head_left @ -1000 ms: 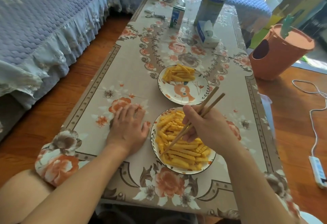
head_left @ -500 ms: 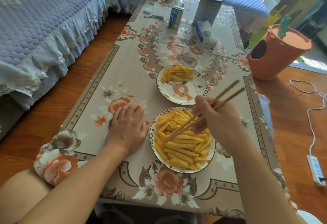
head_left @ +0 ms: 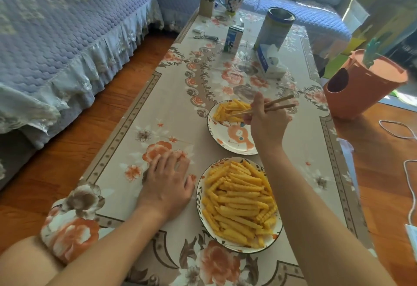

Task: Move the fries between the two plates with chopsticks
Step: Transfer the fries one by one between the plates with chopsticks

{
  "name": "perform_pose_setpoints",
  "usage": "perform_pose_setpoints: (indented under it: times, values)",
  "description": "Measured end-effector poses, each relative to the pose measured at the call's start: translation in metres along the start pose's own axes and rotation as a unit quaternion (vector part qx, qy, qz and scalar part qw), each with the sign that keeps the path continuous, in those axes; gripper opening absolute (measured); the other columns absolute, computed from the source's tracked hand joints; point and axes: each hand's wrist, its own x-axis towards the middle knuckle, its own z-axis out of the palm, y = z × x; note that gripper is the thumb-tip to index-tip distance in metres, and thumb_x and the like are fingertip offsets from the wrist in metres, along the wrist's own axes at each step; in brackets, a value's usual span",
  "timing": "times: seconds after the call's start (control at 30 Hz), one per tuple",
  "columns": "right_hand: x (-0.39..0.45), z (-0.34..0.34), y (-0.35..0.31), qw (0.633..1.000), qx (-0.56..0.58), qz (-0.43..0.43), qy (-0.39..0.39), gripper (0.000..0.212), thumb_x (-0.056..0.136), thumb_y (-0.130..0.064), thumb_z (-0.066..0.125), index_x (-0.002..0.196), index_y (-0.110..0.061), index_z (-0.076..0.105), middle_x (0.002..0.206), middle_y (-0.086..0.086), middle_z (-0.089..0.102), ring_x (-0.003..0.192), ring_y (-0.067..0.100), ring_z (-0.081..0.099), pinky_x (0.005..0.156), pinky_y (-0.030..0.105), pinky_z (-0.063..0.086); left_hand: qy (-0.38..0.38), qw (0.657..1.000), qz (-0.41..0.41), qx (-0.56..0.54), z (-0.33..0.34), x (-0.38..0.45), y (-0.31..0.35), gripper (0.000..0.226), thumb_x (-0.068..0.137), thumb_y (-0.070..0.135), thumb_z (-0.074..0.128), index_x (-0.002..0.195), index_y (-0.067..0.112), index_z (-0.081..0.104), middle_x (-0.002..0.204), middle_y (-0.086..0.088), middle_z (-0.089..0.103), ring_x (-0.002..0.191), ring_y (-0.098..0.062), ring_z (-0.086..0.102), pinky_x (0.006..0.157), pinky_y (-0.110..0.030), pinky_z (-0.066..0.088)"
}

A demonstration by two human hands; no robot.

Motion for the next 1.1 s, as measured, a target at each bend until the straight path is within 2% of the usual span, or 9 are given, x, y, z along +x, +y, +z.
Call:
perform_pose_setpoints:
  times: [0.2,0.37,0.53,0.63,0.73,0.83,0.97,1.1]
  values:
    - [0.017,0.024,-0.001,0.998,-0.061,-0.03,0.007,0.052,0.101,-0.044,0.059,0.051,-0.028,0.059,0.046,-0.012,0.063,0.048,0.008,0.067,0.068,0.04,0.062,0.002,1.0,-0.002,-0.003,-0.002,0.001,0.0,0.043,0.097,0.047,0.038,0.133,0.026,0.051,0.147,-0.002,0.048,0.144,-0.025,0.035,0.123,-0.047,0.023]
    - [0.016,0.017,0.002,0.998,-0.048,-0.03,0.001,0.041,0.105,-0.038,0.054,0.071,-0.022,0.069,0.055,-0.005,0.068,0.05,0.009,0.069,0.067,0.037,0.063,-0.002,1.0,-0.003,-0.006,-0.003,0.001,0.001,0.045,0.096,0.047,0.038,0.135,0.027,0.05,0.148,-0.003,0.048,0.145,-0.025,0.034,0.123,-0.048,0.023]
    - [0.015,-0.001,0.002,0.999,-0.028,-0.03,0.02,0.037,0.103,-0.037,0.057,0.069,-0.026,0.066,0.06,0.004,0.071,0.053,0.018,0.072,0.062,0.039,0.063,0.001,1.0,-0.004,-0.006,-0.003,0.001,0.001,0.043,0.096,0.045,0.041,0.133,0.026,0.052,0.147,-0.003,0.049,0.144,-0.026,0.036,0.123,-0.048,0.024]
    - [0.011,0.003,0.004,0.999,-0.023,-0.037,-0.002,0.031,0.101,-0.037,0.062,0.071,-0.03,0.068,0.058,0.002,0.071,0.052,0.016,0.072,0.062,0.041,0.064,0.008,1.0,-0.003,-0.003,-0.001,0.0,0.001,0.042,0.096,0.045,0.043,0.133,0.026,0.053,0.145,-0.003,0.05,0.143,-0.025,0.037,0.123,-0.047,0.024]
    - [0.011,0.014,0.012,0.998,-0.032,-0.043,-0.012,0.037,0.1,-0.042,0.062,0.065,-0.03,0.068,0.054,0.0,0.07,0.051,0.014,0.071,0.064,0.044,0.063,0.009,1.0,-0.001,-0.003,-0.001,0.001,0.0,0.043,0.096,0.045,0.042,0.133,0.027,0.052,0.144,-0.001,0.05,0.143,-0.024,0.036,0.123,-0.046,0.023]
    - [0.01,0.016,0.016,0.999,-0.027,-0.036,-0.004,0.038,0.103,-0.04,0.057,0.067,-0.029,0.066,0.055,0.0,0.07,0.05,0.013,0.071,0.061,0.043,0.063,0.015,1.0,0.0,-0.007,-0.001,0.002,0.001,0.042,0.095,0.045,0.041,0.132,0.028,0.052,0.143,0.0,0.049,0.142,-0.024,0.037,0.122,-0.046,0.024]
    - [0.0,-0.006,0.007,1.0,-0.008,-0.001,0.01,0.041,0.105,-0.035,0.054,0.067,-0.023,0.065,0.055,0.002,0.069,0.05,0.019,0.071,0.062,0.044,0.063,0.024,1.0,-0.002,-0.01,-0.002,0.002,0.0,0.04,0.096,0.045,0.043,0.131,0.027,0.052,0.141,0.0,0.049,0.14,-0.023,0.037,0.122,-0.046,0.025]
    - [-0.029,-0.057,-0.02,0.996,0.062,0.031,-0.048,0.042,0.105,-0.031,0.055,0.077,-0.004,0.068,0.057,0.012,0.069,0.052,0.029,0.072,0.053,0.039,0.062,0.022,1.0,-0.001,-0.01,-0.004,0.001,0.002,0.043,0.096,0.046,0.04,0.132,0.026,0.052,0.141,0.0,0.049,0.139,-0.023,0.037,0.121,-0.047,0.027]
